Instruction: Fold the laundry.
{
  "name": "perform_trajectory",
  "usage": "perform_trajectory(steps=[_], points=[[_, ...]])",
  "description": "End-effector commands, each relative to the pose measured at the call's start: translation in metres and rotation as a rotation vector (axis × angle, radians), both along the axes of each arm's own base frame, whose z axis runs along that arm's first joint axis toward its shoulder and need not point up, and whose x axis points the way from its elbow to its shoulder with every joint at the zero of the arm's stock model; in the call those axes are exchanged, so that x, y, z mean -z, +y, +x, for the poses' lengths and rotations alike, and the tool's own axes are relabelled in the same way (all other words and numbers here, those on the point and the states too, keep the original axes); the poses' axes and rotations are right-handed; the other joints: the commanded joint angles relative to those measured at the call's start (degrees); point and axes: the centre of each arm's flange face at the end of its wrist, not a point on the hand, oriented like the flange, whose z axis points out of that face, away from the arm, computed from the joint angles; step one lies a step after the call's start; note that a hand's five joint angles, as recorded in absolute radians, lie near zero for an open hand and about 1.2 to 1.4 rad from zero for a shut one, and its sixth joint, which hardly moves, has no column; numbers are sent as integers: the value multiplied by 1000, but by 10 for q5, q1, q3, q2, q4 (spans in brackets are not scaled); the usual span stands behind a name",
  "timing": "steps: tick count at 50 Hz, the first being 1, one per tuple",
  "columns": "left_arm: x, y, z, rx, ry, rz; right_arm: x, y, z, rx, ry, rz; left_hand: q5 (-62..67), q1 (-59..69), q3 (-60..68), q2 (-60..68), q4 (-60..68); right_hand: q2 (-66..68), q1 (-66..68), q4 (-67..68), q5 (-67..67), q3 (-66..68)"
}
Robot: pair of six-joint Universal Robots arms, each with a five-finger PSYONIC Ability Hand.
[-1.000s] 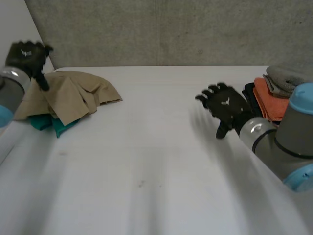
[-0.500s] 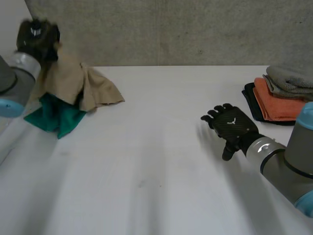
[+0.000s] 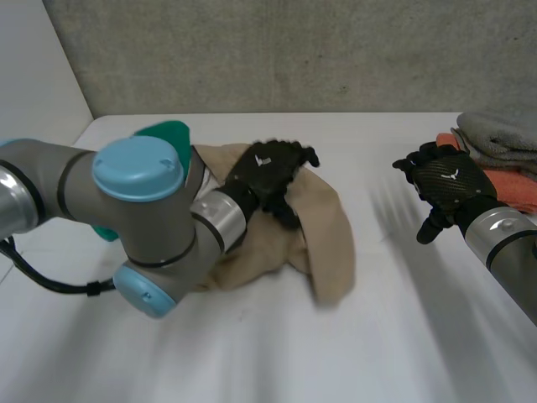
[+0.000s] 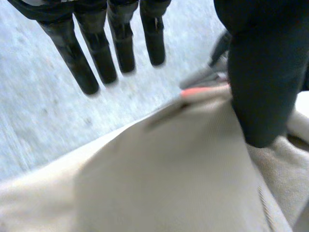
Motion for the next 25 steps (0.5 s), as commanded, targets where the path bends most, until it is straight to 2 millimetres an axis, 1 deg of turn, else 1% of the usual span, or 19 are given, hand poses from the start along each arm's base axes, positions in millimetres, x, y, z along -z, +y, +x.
perform_trajectory(steps=[1, 4, 5, 6, 8, 9, 11, 12, 15, 16, 21, 25], points=[[-40, 11, 29, -89, -24, 13, 0, 1, 1, 0, 4, 9, -82, -67, -87, -85, -86, -23, -35, -25, -29, -22], [-48, 15, 43, -138, -32, 17, 0, 3, 1, 0, 5, 20, -80, -66, -85, -83, -84, -23, -35, -25, -29, -22], [-50, 20, 51, -170, -40, 22, 0, 5, 2, -4, 6, 24, -80, -66, -85, -83, -84, -23, -35, -25, -29, -22], [-48, 24, 55, -179, -48, 29, -1, 8, 3, -9, 8, 35, -80, -66, -85, -83, -84, -23, -35, -25, -29, -22], [-43, 29, 62, -204, -66, 45, -4, 20, 7, -28, 13, 79, -75, -61, -80, -78, -79, -23, -35, -25, -29, -22], [-34, 37, 69, -224, -96, 70, -5, 24, 9, -36, 13, 99, -70, -56, -75, -73, -74, -23, -35, -25, -29, -22], [-22, 44, 76, -240, -129, 98, -3, 34, 14, -51, 1, 168, -60, -46, -65, -63, -64, -23, -35, -25, -29, -22], [-8, 50, 82, -254, -165, 126, -2, 38, 15, -56, -8, 190, -45, -30, -50, -48, -49, -23, -35, -25, -29, -22], [10, 56, 89, -274, -214, 156, -1, 47, 20, -69, -38, 234, -30, -15, -35, -33, -33, -23, -35, -25, -29, -22], [18, 59, 91, -278, -233, 161, 0, 49, 22, -75, -38, 237, -18, -4, -23, -21, -22, -23, -35, -25, -29, -22], [45, 55, 89, -268, -274, 125, 6, 57, 35, -121, -33, 228, 5, 20, 0, 3, 2, -23, -35, -25, -29, -22], [62, 44, 85, -262, -327, 54, 8, 56, 35, -114, -31, 226, 32, 47, 27, 30, 29, -23, -35, -25, -29, -22]])
